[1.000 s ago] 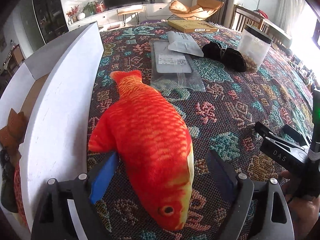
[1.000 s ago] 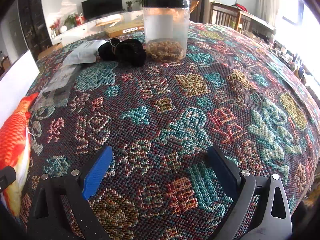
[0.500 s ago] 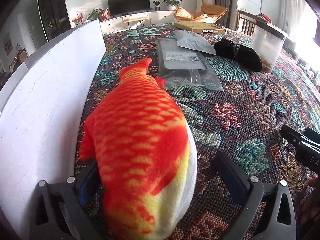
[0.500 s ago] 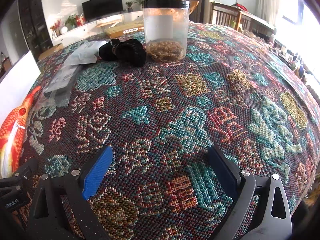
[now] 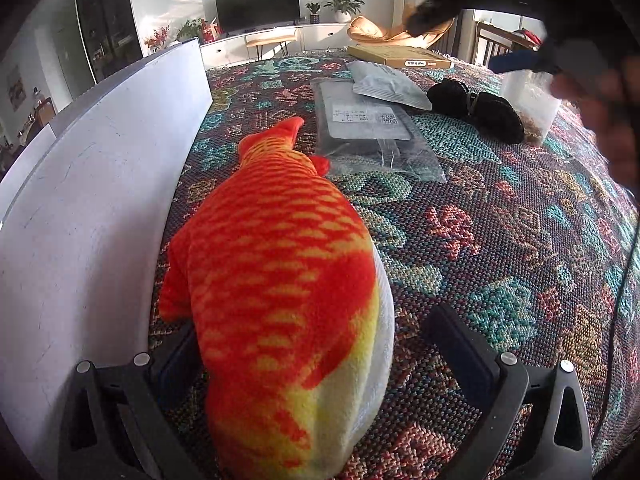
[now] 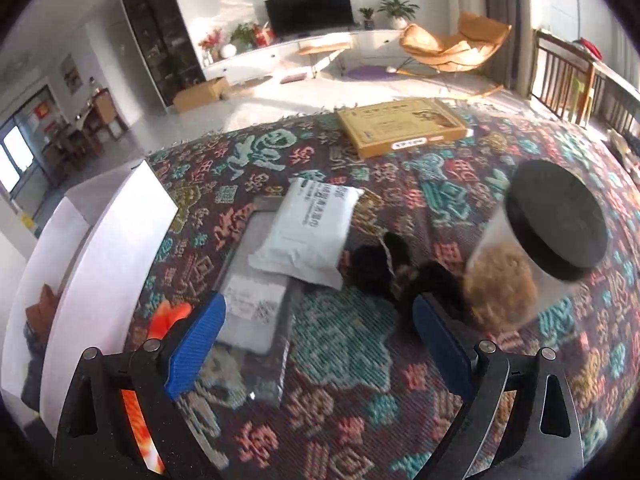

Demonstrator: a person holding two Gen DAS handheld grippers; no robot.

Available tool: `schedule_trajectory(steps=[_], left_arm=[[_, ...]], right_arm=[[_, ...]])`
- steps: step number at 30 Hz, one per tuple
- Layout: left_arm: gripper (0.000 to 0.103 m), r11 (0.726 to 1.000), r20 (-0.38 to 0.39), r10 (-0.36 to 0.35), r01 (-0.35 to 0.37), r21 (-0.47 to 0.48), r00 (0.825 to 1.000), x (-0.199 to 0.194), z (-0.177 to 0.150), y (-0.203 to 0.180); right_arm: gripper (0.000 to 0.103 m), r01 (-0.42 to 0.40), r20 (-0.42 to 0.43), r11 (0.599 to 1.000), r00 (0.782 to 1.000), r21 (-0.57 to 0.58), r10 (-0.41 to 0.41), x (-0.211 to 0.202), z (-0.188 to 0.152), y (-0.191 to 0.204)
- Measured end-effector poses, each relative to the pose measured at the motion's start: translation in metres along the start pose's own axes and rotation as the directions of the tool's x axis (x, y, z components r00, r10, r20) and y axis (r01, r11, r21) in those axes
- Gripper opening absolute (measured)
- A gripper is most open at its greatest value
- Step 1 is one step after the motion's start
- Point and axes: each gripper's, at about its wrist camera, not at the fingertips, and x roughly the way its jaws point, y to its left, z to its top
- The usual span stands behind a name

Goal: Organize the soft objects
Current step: 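Grasp the white cleaning wipes pack with the right tool while the left tool holds the fish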

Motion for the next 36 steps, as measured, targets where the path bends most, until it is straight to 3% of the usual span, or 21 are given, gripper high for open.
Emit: schedule_trajectory(steps=[3, 7, 9, 11, 13, 16, 19, 22, 25, 27, 32, 36], left_arm=[[0.103, 1.0, 0.0, 0.0, 0.0, 0.0, 1.0, 0.0, 0.0, 0.0], [0.103, 1.0, 0.0, 0.0, 0.0, -0.001, 1.0, -0.001, -0.001, 0.0], [0.103, 1.0, 0.0, -0.001, 0.001, -0.001, 1.0, -0.001, -0.001, 0.0], [0.103, 1.0, 0.0, -0.002, 0.002, -0.002, 1.0, 0.0, -0.001, 0.0], [0.103, 1.0, 0.0, -0.002, 0.002, -0.001, 1.0, 0.0, -0.001, 0.0], [0.103, 1.0, 0.0, -0.002, 0.002, -0.002, 1.0, 0.0, -0.001, 0.0], [0.103, 1.0, 0.0, -0.002, 0.002, -0.002, 1.0, 0.0, 0.0, 0.0], [0.103, 1.0, 0.0, -0.002, 0.002, -0.002, 1.0, 0.0, 0.0, 0.0], [0.103, 1.0, 0.0, -0.002, 0.002, -0.002, 1.0, 0.0, 0.0, 0.0], [0.103, 1.0, 0.0, -0.002, 0.002, -0.002, 1.0, 0.0, 0.0, 0.0], [0.103, 1.0, 0.0, -0.001, 0.001, -0.002, 1.0, 0.0, -0.001, 0.0], [0.103, 1.0, 0.0, -0.002, 0.002, -0.002, 1.0, 0.0, 0.0, 0.0]], right_arm=[[0.096, 0.039, -0.077, 0.998, 0.996, 0.05, -0.035, 0.05, 0.022, 0.007], [0.096, 0.123, -0.159, 0.986, 0.982, 0.112, -0.105, 0.094, 0.03, -0.013], [0.094, 0.091, -0.149, 0.988, 0.986, 0.125, -0.071, 0.098, 0.029, -0.019], [0.065, 0.034, -0.151, 0.992, 0.988, 0.121, -0.015, 0.093, 0.027, -0.021], [0.06, 0.004, -0.124, 0.993, 0.992, 0.115, 0.011, 0.076, 0.026, -0.018], [0.06, -0.076, -0.018, 0.994, 0.997, 0.076, 0.078, 0.025, 0.021, -0.006], [0.06, -0.152, 0.076, 0.988, 0.986, 0.029, 0.15, -0.044, 0.007, -0.003], [0.06, -0.18, 0.134, 0.983, 0.976, 0.026, 0.175, -0.111, -0.021, -0.025], [0.06, -0.134, 0.151, 0.989, 0.981, 0.063, 0.123, -0.162, -0.06, -0.069], [0.06, -0.054, 0.117, 0.993, 0.992, 0.108, 0.042, -0.172, -0.082, -0.105], [0.061, 0.159, 0.007, 0.971, 0.987, 0.18, -0.162, -0.134, -0.105, -0.194], [0.06, 0.256, 0.021, 0.954, 0.965, 0.158, -0.263, -0.095, -0.089, -0.232]])
